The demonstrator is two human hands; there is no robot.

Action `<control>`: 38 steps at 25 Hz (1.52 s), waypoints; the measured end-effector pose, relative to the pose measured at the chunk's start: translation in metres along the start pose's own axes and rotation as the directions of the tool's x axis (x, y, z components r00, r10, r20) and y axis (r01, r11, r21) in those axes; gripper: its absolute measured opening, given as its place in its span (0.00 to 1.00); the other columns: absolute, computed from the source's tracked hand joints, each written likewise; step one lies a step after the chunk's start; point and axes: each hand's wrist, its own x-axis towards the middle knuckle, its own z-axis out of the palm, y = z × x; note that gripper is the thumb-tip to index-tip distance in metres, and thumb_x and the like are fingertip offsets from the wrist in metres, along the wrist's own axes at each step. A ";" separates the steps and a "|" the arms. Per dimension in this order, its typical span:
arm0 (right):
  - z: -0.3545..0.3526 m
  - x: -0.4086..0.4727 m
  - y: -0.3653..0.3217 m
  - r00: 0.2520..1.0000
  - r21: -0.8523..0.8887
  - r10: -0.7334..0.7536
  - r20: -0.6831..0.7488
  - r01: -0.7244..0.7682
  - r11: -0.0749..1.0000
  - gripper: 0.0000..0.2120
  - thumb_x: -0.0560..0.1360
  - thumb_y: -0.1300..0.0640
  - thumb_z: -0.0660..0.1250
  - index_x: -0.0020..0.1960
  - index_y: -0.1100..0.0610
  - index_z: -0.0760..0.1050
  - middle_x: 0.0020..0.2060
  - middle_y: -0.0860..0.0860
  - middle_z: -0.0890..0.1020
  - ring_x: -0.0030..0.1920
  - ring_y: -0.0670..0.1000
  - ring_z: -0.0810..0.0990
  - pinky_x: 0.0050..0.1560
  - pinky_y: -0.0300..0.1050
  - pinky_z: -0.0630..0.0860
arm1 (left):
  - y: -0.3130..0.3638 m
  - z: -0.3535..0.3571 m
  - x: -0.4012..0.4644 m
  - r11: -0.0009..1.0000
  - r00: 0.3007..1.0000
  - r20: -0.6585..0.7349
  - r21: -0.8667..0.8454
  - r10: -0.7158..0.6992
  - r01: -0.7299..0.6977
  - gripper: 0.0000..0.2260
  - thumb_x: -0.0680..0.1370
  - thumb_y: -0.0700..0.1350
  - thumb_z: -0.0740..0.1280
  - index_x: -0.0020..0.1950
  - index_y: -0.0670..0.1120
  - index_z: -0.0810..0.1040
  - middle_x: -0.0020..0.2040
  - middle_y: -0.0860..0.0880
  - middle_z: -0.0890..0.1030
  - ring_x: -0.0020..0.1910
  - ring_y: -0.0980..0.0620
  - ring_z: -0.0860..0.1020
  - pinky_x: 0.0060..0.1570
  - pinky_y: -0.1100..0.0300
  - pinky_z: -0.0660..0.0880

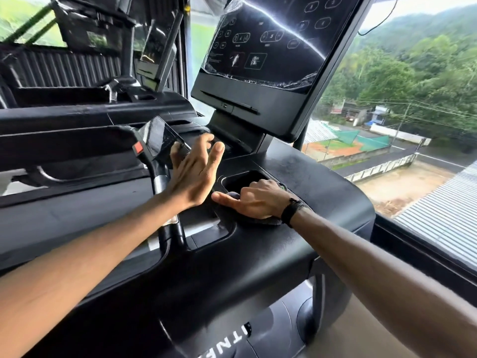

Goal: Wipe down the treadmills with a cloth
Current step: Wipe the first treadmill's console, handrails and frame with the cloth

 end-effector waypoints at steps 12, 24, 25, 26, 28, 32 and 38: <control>0.038 -0.017 -0.025 0.620 0.813 0.649 -0.441 -0.030 0.581 0.36 0.75 0.27 0.56 0.32 0.61 0.66 0.27 0.50 0.71 0.34 0.52 0.73 0.41 0.50 0.69 | -0.038 -0.063 -0.048 0.990 0.987 0.087 -0.058 0.133 -0.128 0.39 0.76 0.71 0.34 0.72 0.47 0.63 0.47 0.59 0.73 0.55 0.63 0.67 0.73 0.38 0.47; 0.127 -0.097 -0.153 0.737 0.255 0.211 -0.643 -0.054 0.965 0.32 0.80 0.32 0.43 0.78 0.47 0.63 0.77 0.48 0.64 0.80 0.48 0.53 0.79 0.52 0.47 | -0.046 -0.133 -0.132 0.960 0.932 0.230 -0.096 0.279 -0.263 0.38 0.76 0.72 0.37 0.74 0.48 0.60 0.67 0.53 0.71 0.64 0.64 0.69 0.75 0.49 0.39; 0.132 -0.102 -0.168 0.730 0.282 0.238 -0.641 -0.064 0.957 0.32 0.80 0.33 0.43 0.79 0.47 0.61 0.79 0.48 0.61 0.80 0.48 0.50 0.79 0.53 0.46 | -0.046 -0.142 -0.144 0.957 0.923 0.252 -0.097 0.290 -0.274 0.38 0.76 0.72 0.37 0.74 0.48 0.59 0.67 0.53 0.70 0.64 0.63 0.69 0.75 0.51 0.39; 0.136 -0.106 -0.183 0.722 0.311 0.259 -0.641 -0.064 0.948 0.32 0.81 0.34 0.45 0.79 0.47 0.59 0.80 0.48 0.59 0.81 0.48 0.48 0.79 0.54 0.45 | -0.047 -0.151 -0.157 0.958 0.920 0.267 -0.096 0.287 -0.271 0.37 0.76 0.72 0.37 0.74 0.48 0.60 0.68 0.53 0.70 0.65 0.63 0.68 0.75 0.52 0.39; 0.140 -0.112 -0.209 0.707 0.340 0.275 -0.652 -0.052 0.939 0.31 0.81 0.36 0.47 0.80 0.48 0.59 0.80 0.49 0.57 0.81 0.49 0.47 0.79 0.55 0.45 | -0.054 -0.170 -0.182 0.959 0.916 0.283 -0.075 0.284 -0.274 0.36 0.77 0.71 0.38 0.73 0.48 0.61 0.69 0.52 0.70 0.66 0.61 0.67 0.75 0.54 0.42; 0.146 -0.120 -0.260 0.703 0.315 0.252 -0.666 -0.042 0.948 0.31 0.81 0.37 0.49 0.79 0.50 0.60 0.80 0.50 0.59 0.81 0.51 0.49 0.79 0.55 0.45 | -0.065 -0.206 -0.226 0.970 0.909 0.344 -0.032 0.236 -0.240 0.32 0.79 0.66 0.41 0.72 0.47 0.63 0.62 0.54 0.74 0.64 0.71 0.63 0.73 0.50 0.47; 0.140 -0.128 -0.327 0.726 0.314 0.251 -0.641 -0.050 0.948 0.33 0.80 0.36 0.46 0.79 0.52 0.62 0.79 0.51 0.61 0.80 0.52 0.52 0.79 0.55 0.46 | -0.084 -0.271 -0.263 0.994 0.913 0.399 0.028 0.090 -0.110 0.41 0.72 0.74 0.36 0.67 0.48 0.67 0.51 0.55 0.76 0.48 0.66 0.63 0.64 0.58 0.52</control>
